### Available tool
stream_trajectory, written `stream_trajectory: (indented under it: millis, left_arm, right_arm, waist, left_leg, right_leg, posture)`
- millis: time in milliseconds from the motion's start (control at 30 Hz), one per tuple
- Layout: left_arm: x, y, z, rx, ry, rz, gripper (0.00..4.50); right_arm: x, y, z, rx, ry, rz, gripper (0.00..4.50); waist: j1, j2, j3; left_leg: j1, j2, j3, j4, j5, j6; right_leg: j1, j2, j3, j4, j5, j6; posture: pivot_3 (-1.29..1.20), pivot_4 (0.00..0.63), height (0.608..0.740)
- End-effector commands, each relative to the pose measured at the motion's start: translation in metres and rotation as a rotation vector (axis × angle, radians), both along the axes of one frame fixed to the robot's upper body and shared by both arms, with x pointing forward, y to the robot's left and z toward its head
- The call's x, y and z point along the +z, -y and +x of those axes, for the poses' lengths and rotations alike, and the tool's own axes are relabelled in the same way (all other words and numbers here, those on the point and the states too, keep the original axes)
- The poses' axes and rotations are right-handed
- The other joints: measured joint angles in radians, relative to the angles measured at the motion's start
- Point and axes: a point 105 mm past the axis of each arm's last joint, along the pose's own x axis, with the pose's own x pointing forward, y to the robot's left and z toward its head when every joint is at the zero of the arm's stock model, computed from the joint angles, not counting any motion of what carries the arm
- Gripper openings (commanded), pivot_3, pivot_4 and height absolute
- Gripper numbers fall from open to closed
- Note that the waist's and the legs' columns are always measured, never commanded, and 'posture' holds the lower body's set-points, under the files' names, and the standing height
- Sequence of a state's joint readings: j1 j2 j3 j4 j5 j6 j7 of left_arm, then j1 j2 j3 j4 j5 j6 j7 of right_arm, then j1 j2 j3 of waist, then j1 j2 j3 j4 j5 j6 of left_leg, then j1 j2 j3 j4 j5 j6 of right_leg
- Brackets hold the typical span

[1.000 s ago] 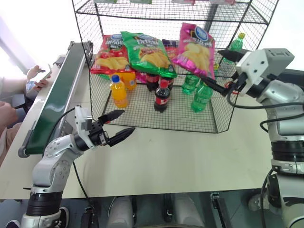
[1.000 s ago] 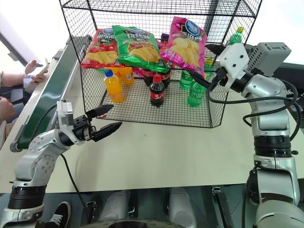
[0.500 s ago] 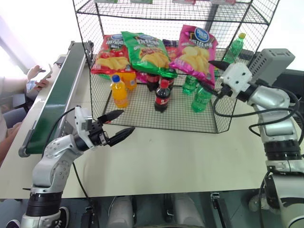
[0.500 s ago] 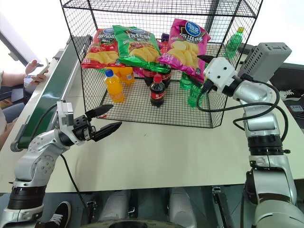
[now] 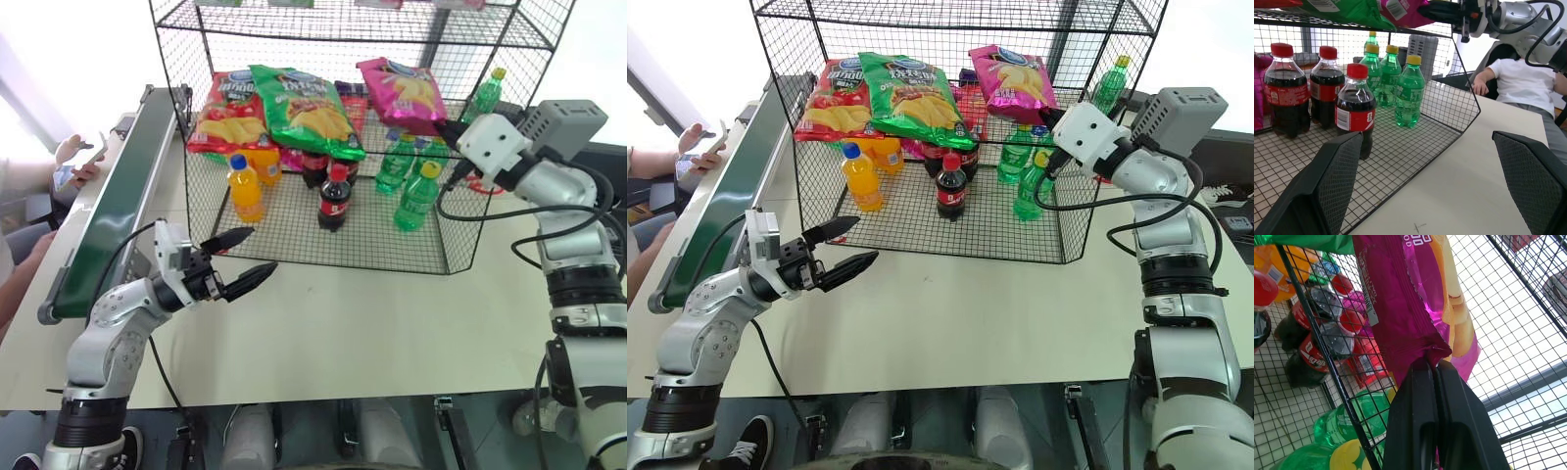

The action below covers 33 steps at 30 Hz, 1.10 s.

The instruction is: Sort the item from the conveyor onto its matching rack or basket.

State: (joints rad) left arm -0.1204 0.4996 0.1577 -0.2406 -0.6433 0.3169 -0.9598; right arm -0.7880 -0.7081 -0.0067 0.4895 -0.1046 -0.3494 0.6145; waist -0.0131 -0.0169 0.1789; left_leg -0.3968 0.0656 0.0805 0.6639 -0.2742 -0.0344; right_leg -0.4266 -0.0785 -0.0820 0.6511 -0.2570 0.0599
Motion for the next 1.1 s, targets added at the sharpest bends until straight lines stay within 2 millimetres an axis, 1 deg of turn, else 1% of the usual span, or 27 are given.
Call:
stream_trajectory:
  millis: [33,67,100,133,167,200,267,367,467,533,567,633,667,767,800,867,933,967,1033,1100]
  left_arm:
    - [0.009,0.002,-0.004,-0.013,0.052,0.014,4.50]
    - [0.009,0.002,-0.004,-0.013,0.053,0.016,4.50]
    - [0.009,0.002,-0.004,-0.012,0.053,0.017,4.50]
    - [0.009,0.002,-0.004,-0.011,0.054,0.017,4.50]
    - [0.009,0.002,-0.004,-0.010,0.054,0.020,4.50]
    - [0.010,0.000,-0.004,-0.001,0.054,0.019,4.50]
    - [0.011,-0.003,-0.003,0.013,0.056,0.028,4.50]
    - [0.009,-0.008,0.000,0.061,0.050,0.065,4.50]
    - [0.014,-0.018,0.004,0.122,0.073,0.114,4.50]
    - [0.011,-0.033,0.013,0.234,0.074,0.219,4.50]
    - [0.015,-0.039,0.014,0.267,0.096,0.250,4.50]
    - [0.020,-0.049,0.012,0.296,0.092,0.276,4.50]
    - [0.022,-0.054,0.010,0.301,0.091,0.282,4.50]
    - [0.021,-0.067,0.007,0.328,0.067,0.292,4.50]
    - [0.018,-0.073,0.006,0.351,0.057,0.311,4.50]
    - [0.011,-0.082,0.004,0.386,0.030,0.334,4.50]
    - [0.006,-0.087,0.000,0.395,0.016,0.346,4.50]
    - [0.006,-0.088,-0.001,0.397,0.016,0.342,4.50]
    - [0.007,-0.088,-0.003,0.381,0.006,0.323,4.50]
    - [0.005,-0.090,-0.003,0.390,0.012,0.348,4.50]
  right_arm:
    - [0.019,0.001,-0.003,0.009,0.058,-0.007,0.05]
    - [0.020,0.000,-0.005,0.021,0.055,0.013,0.57]
    - [0.023,-0.001,-0.007,0.040,0.052,0.044,0.81]
    - [0.025,-0.002,-0.009,0.052,0.050,0.066,1.21]
    - [0.024,-0.001,-0.011,0.065,0.026,0.074,1.73]
    - [0.025,0.002,-0.014,0.080,-0.005,0.096,2.15]
    - [0.024,0.006,-0.022,0.126,-0.084,0.151,2.15]
    - [0.026,0.002,-0.041,0.234,-0.148,0.206,2.15]
    - [0.035,0.003,-0.064,0.347,-0.216,0.345,2.15]
    - [0.044,0.002,-0.077,0.419,-0.261,0.480,2.15]
    - [0.039,-0.004,-0.088,0.484,-0.345,0.541,2.15]
    - [0.012,-0.020,-0.113,0.580,-0.571,0.555,2.15]
    - [-0.006,-0.025,-0.122,0.585,-0.652,0.536,2.15]
    - [-0.050,-0.030,-0.137,0.556,-0.806,0.527,2.15]
    - [-0.060,-0.031,-0.140,0.558,-0.835,0.531,2.43]
    - [-0.067,-0.029,-0.140,0.558,-0.829,0.542,3.09]
    - [-0.069,-0.028,-0.137,0.554,-0.789,0.543,4.07]
    - [-0.071,-0.028,-0.136,0.547,-0.775,0.528,4.46]
    - [-0.075,-0.029,-0.132,0.518,-0.740,0.491,4.46]
    - [-0.077,-0.031,-0.132,0.522,-0.737,0.450,4.46]
  waist:
    - [0.000,0.000,0.000]
    - [0.000,0.000,0.000]
    - [0.000,0.000,0.000]
    - [0.000,0.000,0.000]
    - [0.000,0.000,0.000]
    - [0.000,0.000,0.000]
    - [0.001,0.000,0.000]
    - [0.004,0.000,0.000]
    - [0.004,0.000,0.000]
    - [0.001,0.000,0.000]
    - [0.003,0.000,0.000]
    - [0.006,0.000,0.000]
    - [0.008,-0.001,0.000]
    - [0.007,-0.001,0.000]
    - [0.007,-0.001,0.000]
    - [0.001,0.000,0.000]
    - [0.000,0.000,0.000]
    - [0.000,0.000,0.000]
    - [0.004,0.000,0.000]
    - [0.008,0.000,0.000]
  left_leg:
    - [0.000,0.000,0.000,0.000,0.000,0.000]
    - [0.000,0.000,0.000,0.000,0.000,0.000]
    - [0.000,0.000,0.000,0.000,0.000,0.000]
    - [0.000,0.000,0.000,0.000,0.000,0.000]
    - [0.000,0.000,0.000,0.000,0.000,0.000]
    - [0.000,0.000,0.000,0.000,0.000,0.000]
    - [0.000,0.000,0.000,0.000,0.000,0.000]
    - [0.000,0.000,0.000,0.000,0.000,0.000]
    - [0.000,0.000,0.000,0.000,0.000,0.000]
    - [0.000,0.000,0.000,0.000,0.000,0.000]
    - [0.001,0.000,0.000,0.000,0.000,0.000]
    - [0.000,0.001,-0.001,-0.001,0.000,0.000]
    - [0.000,0.001,-0.002,-0.002,0.000,0.001]
    - [0.000,0.001,-0.001,-0.002,-0.001,0.002]
    - [0.000,0.000,-0.001,-0.001,-0.001,0.002]
    - [0.000,0.000,-0.001,0.000,-0.001,0.002]
    - [0.001,0.000,-0.001,0.000,-0.001,0.002]
    - [0.002,0.000,-0.001,0.000,-0.001,0.002]
    - [0.002,0.000,-0.001,0.000,-0.001,0.002]
    - [0.002,0.000,-0.001,0.000,-0.001,0.002]
  right_leg:
    - [0.000,0.000,0.000,0.000,0.000,0.000]
    - [0.000,0.000,0.000,0.000,0.000,0.000]
    - [0.000,0.000,0.000,0.000,0.000,0.000]
    - [0.000,0.000,0.000,0.000,0.000,0.000]
    - [0.000,0.000,0.000,0.000,0.000,0.000]
    - [0.000,0.000,0.000,0.000,0.000,0.000]
    - [0.000,0.000,0.000,0.000,0.000,0.000]
    - [0.000,0.000,0.000,0.000,0.000,0.000]
    - [0.000,0.000,-0.001,0.000,0.000,0.000]
    - [0.000,-0.001,-0.001,0.000,0.000,0.000]
    - [0.000,0.000,0.000,0.000,0.000,0.000]
    - [0.000,0.000,-0.001,0.000,0.000,0.000]
    - [0.000,0.001,-0.001,0.000,0.000,0.000]
    - [0.001,0.000,-0.001,-0.002,0.000,0.000]
    - [0.001,-0.001,-0.001,-0.002,0.000,0.000]
    - [0.001,-0.001,0.000,-0.002,0.000,0.000]
    - [0.001,-0.001,0.001,-0.002,0.000,0.000]
    - [0.001,-0.001,0.001,-0.002,0.000,-0.001]
    - [0.002,0.000,0.000,-0.002,0.000,-0.001]
    - [0.001,0.000,0.000,-0.001,0.000,-0.001]
  posture:
    - [0.00,0.150,0.740]
    - [0.00,0.150,0.740]
    - [0.00,0.150,0.740]
    - [0.00,0.150,0.740]
    - [0.00,0.150,0.740]
    - [0.00,0.150,0.740]
    - [0.00,0.150,0.740]
    - [0.00,0.150,0.740]
    - [0.00,0.150,0.740]
    - [0.00,0.150,0.740]
    - [0.00,0.150,0.740]
    - [0.00,0.150,0.740]
    - [0.00,0.150,0.740]
    - [0.00,0.150,0.740]
    - [0.00,0.150,0.740]
    - [0.00,0.150,0.740]
    - [0.00,0.150,0.740]
    - [0.00,0.150,0.740]
    - [0.00,0.150,0.740]
    - [0.00,0.150,0.740]
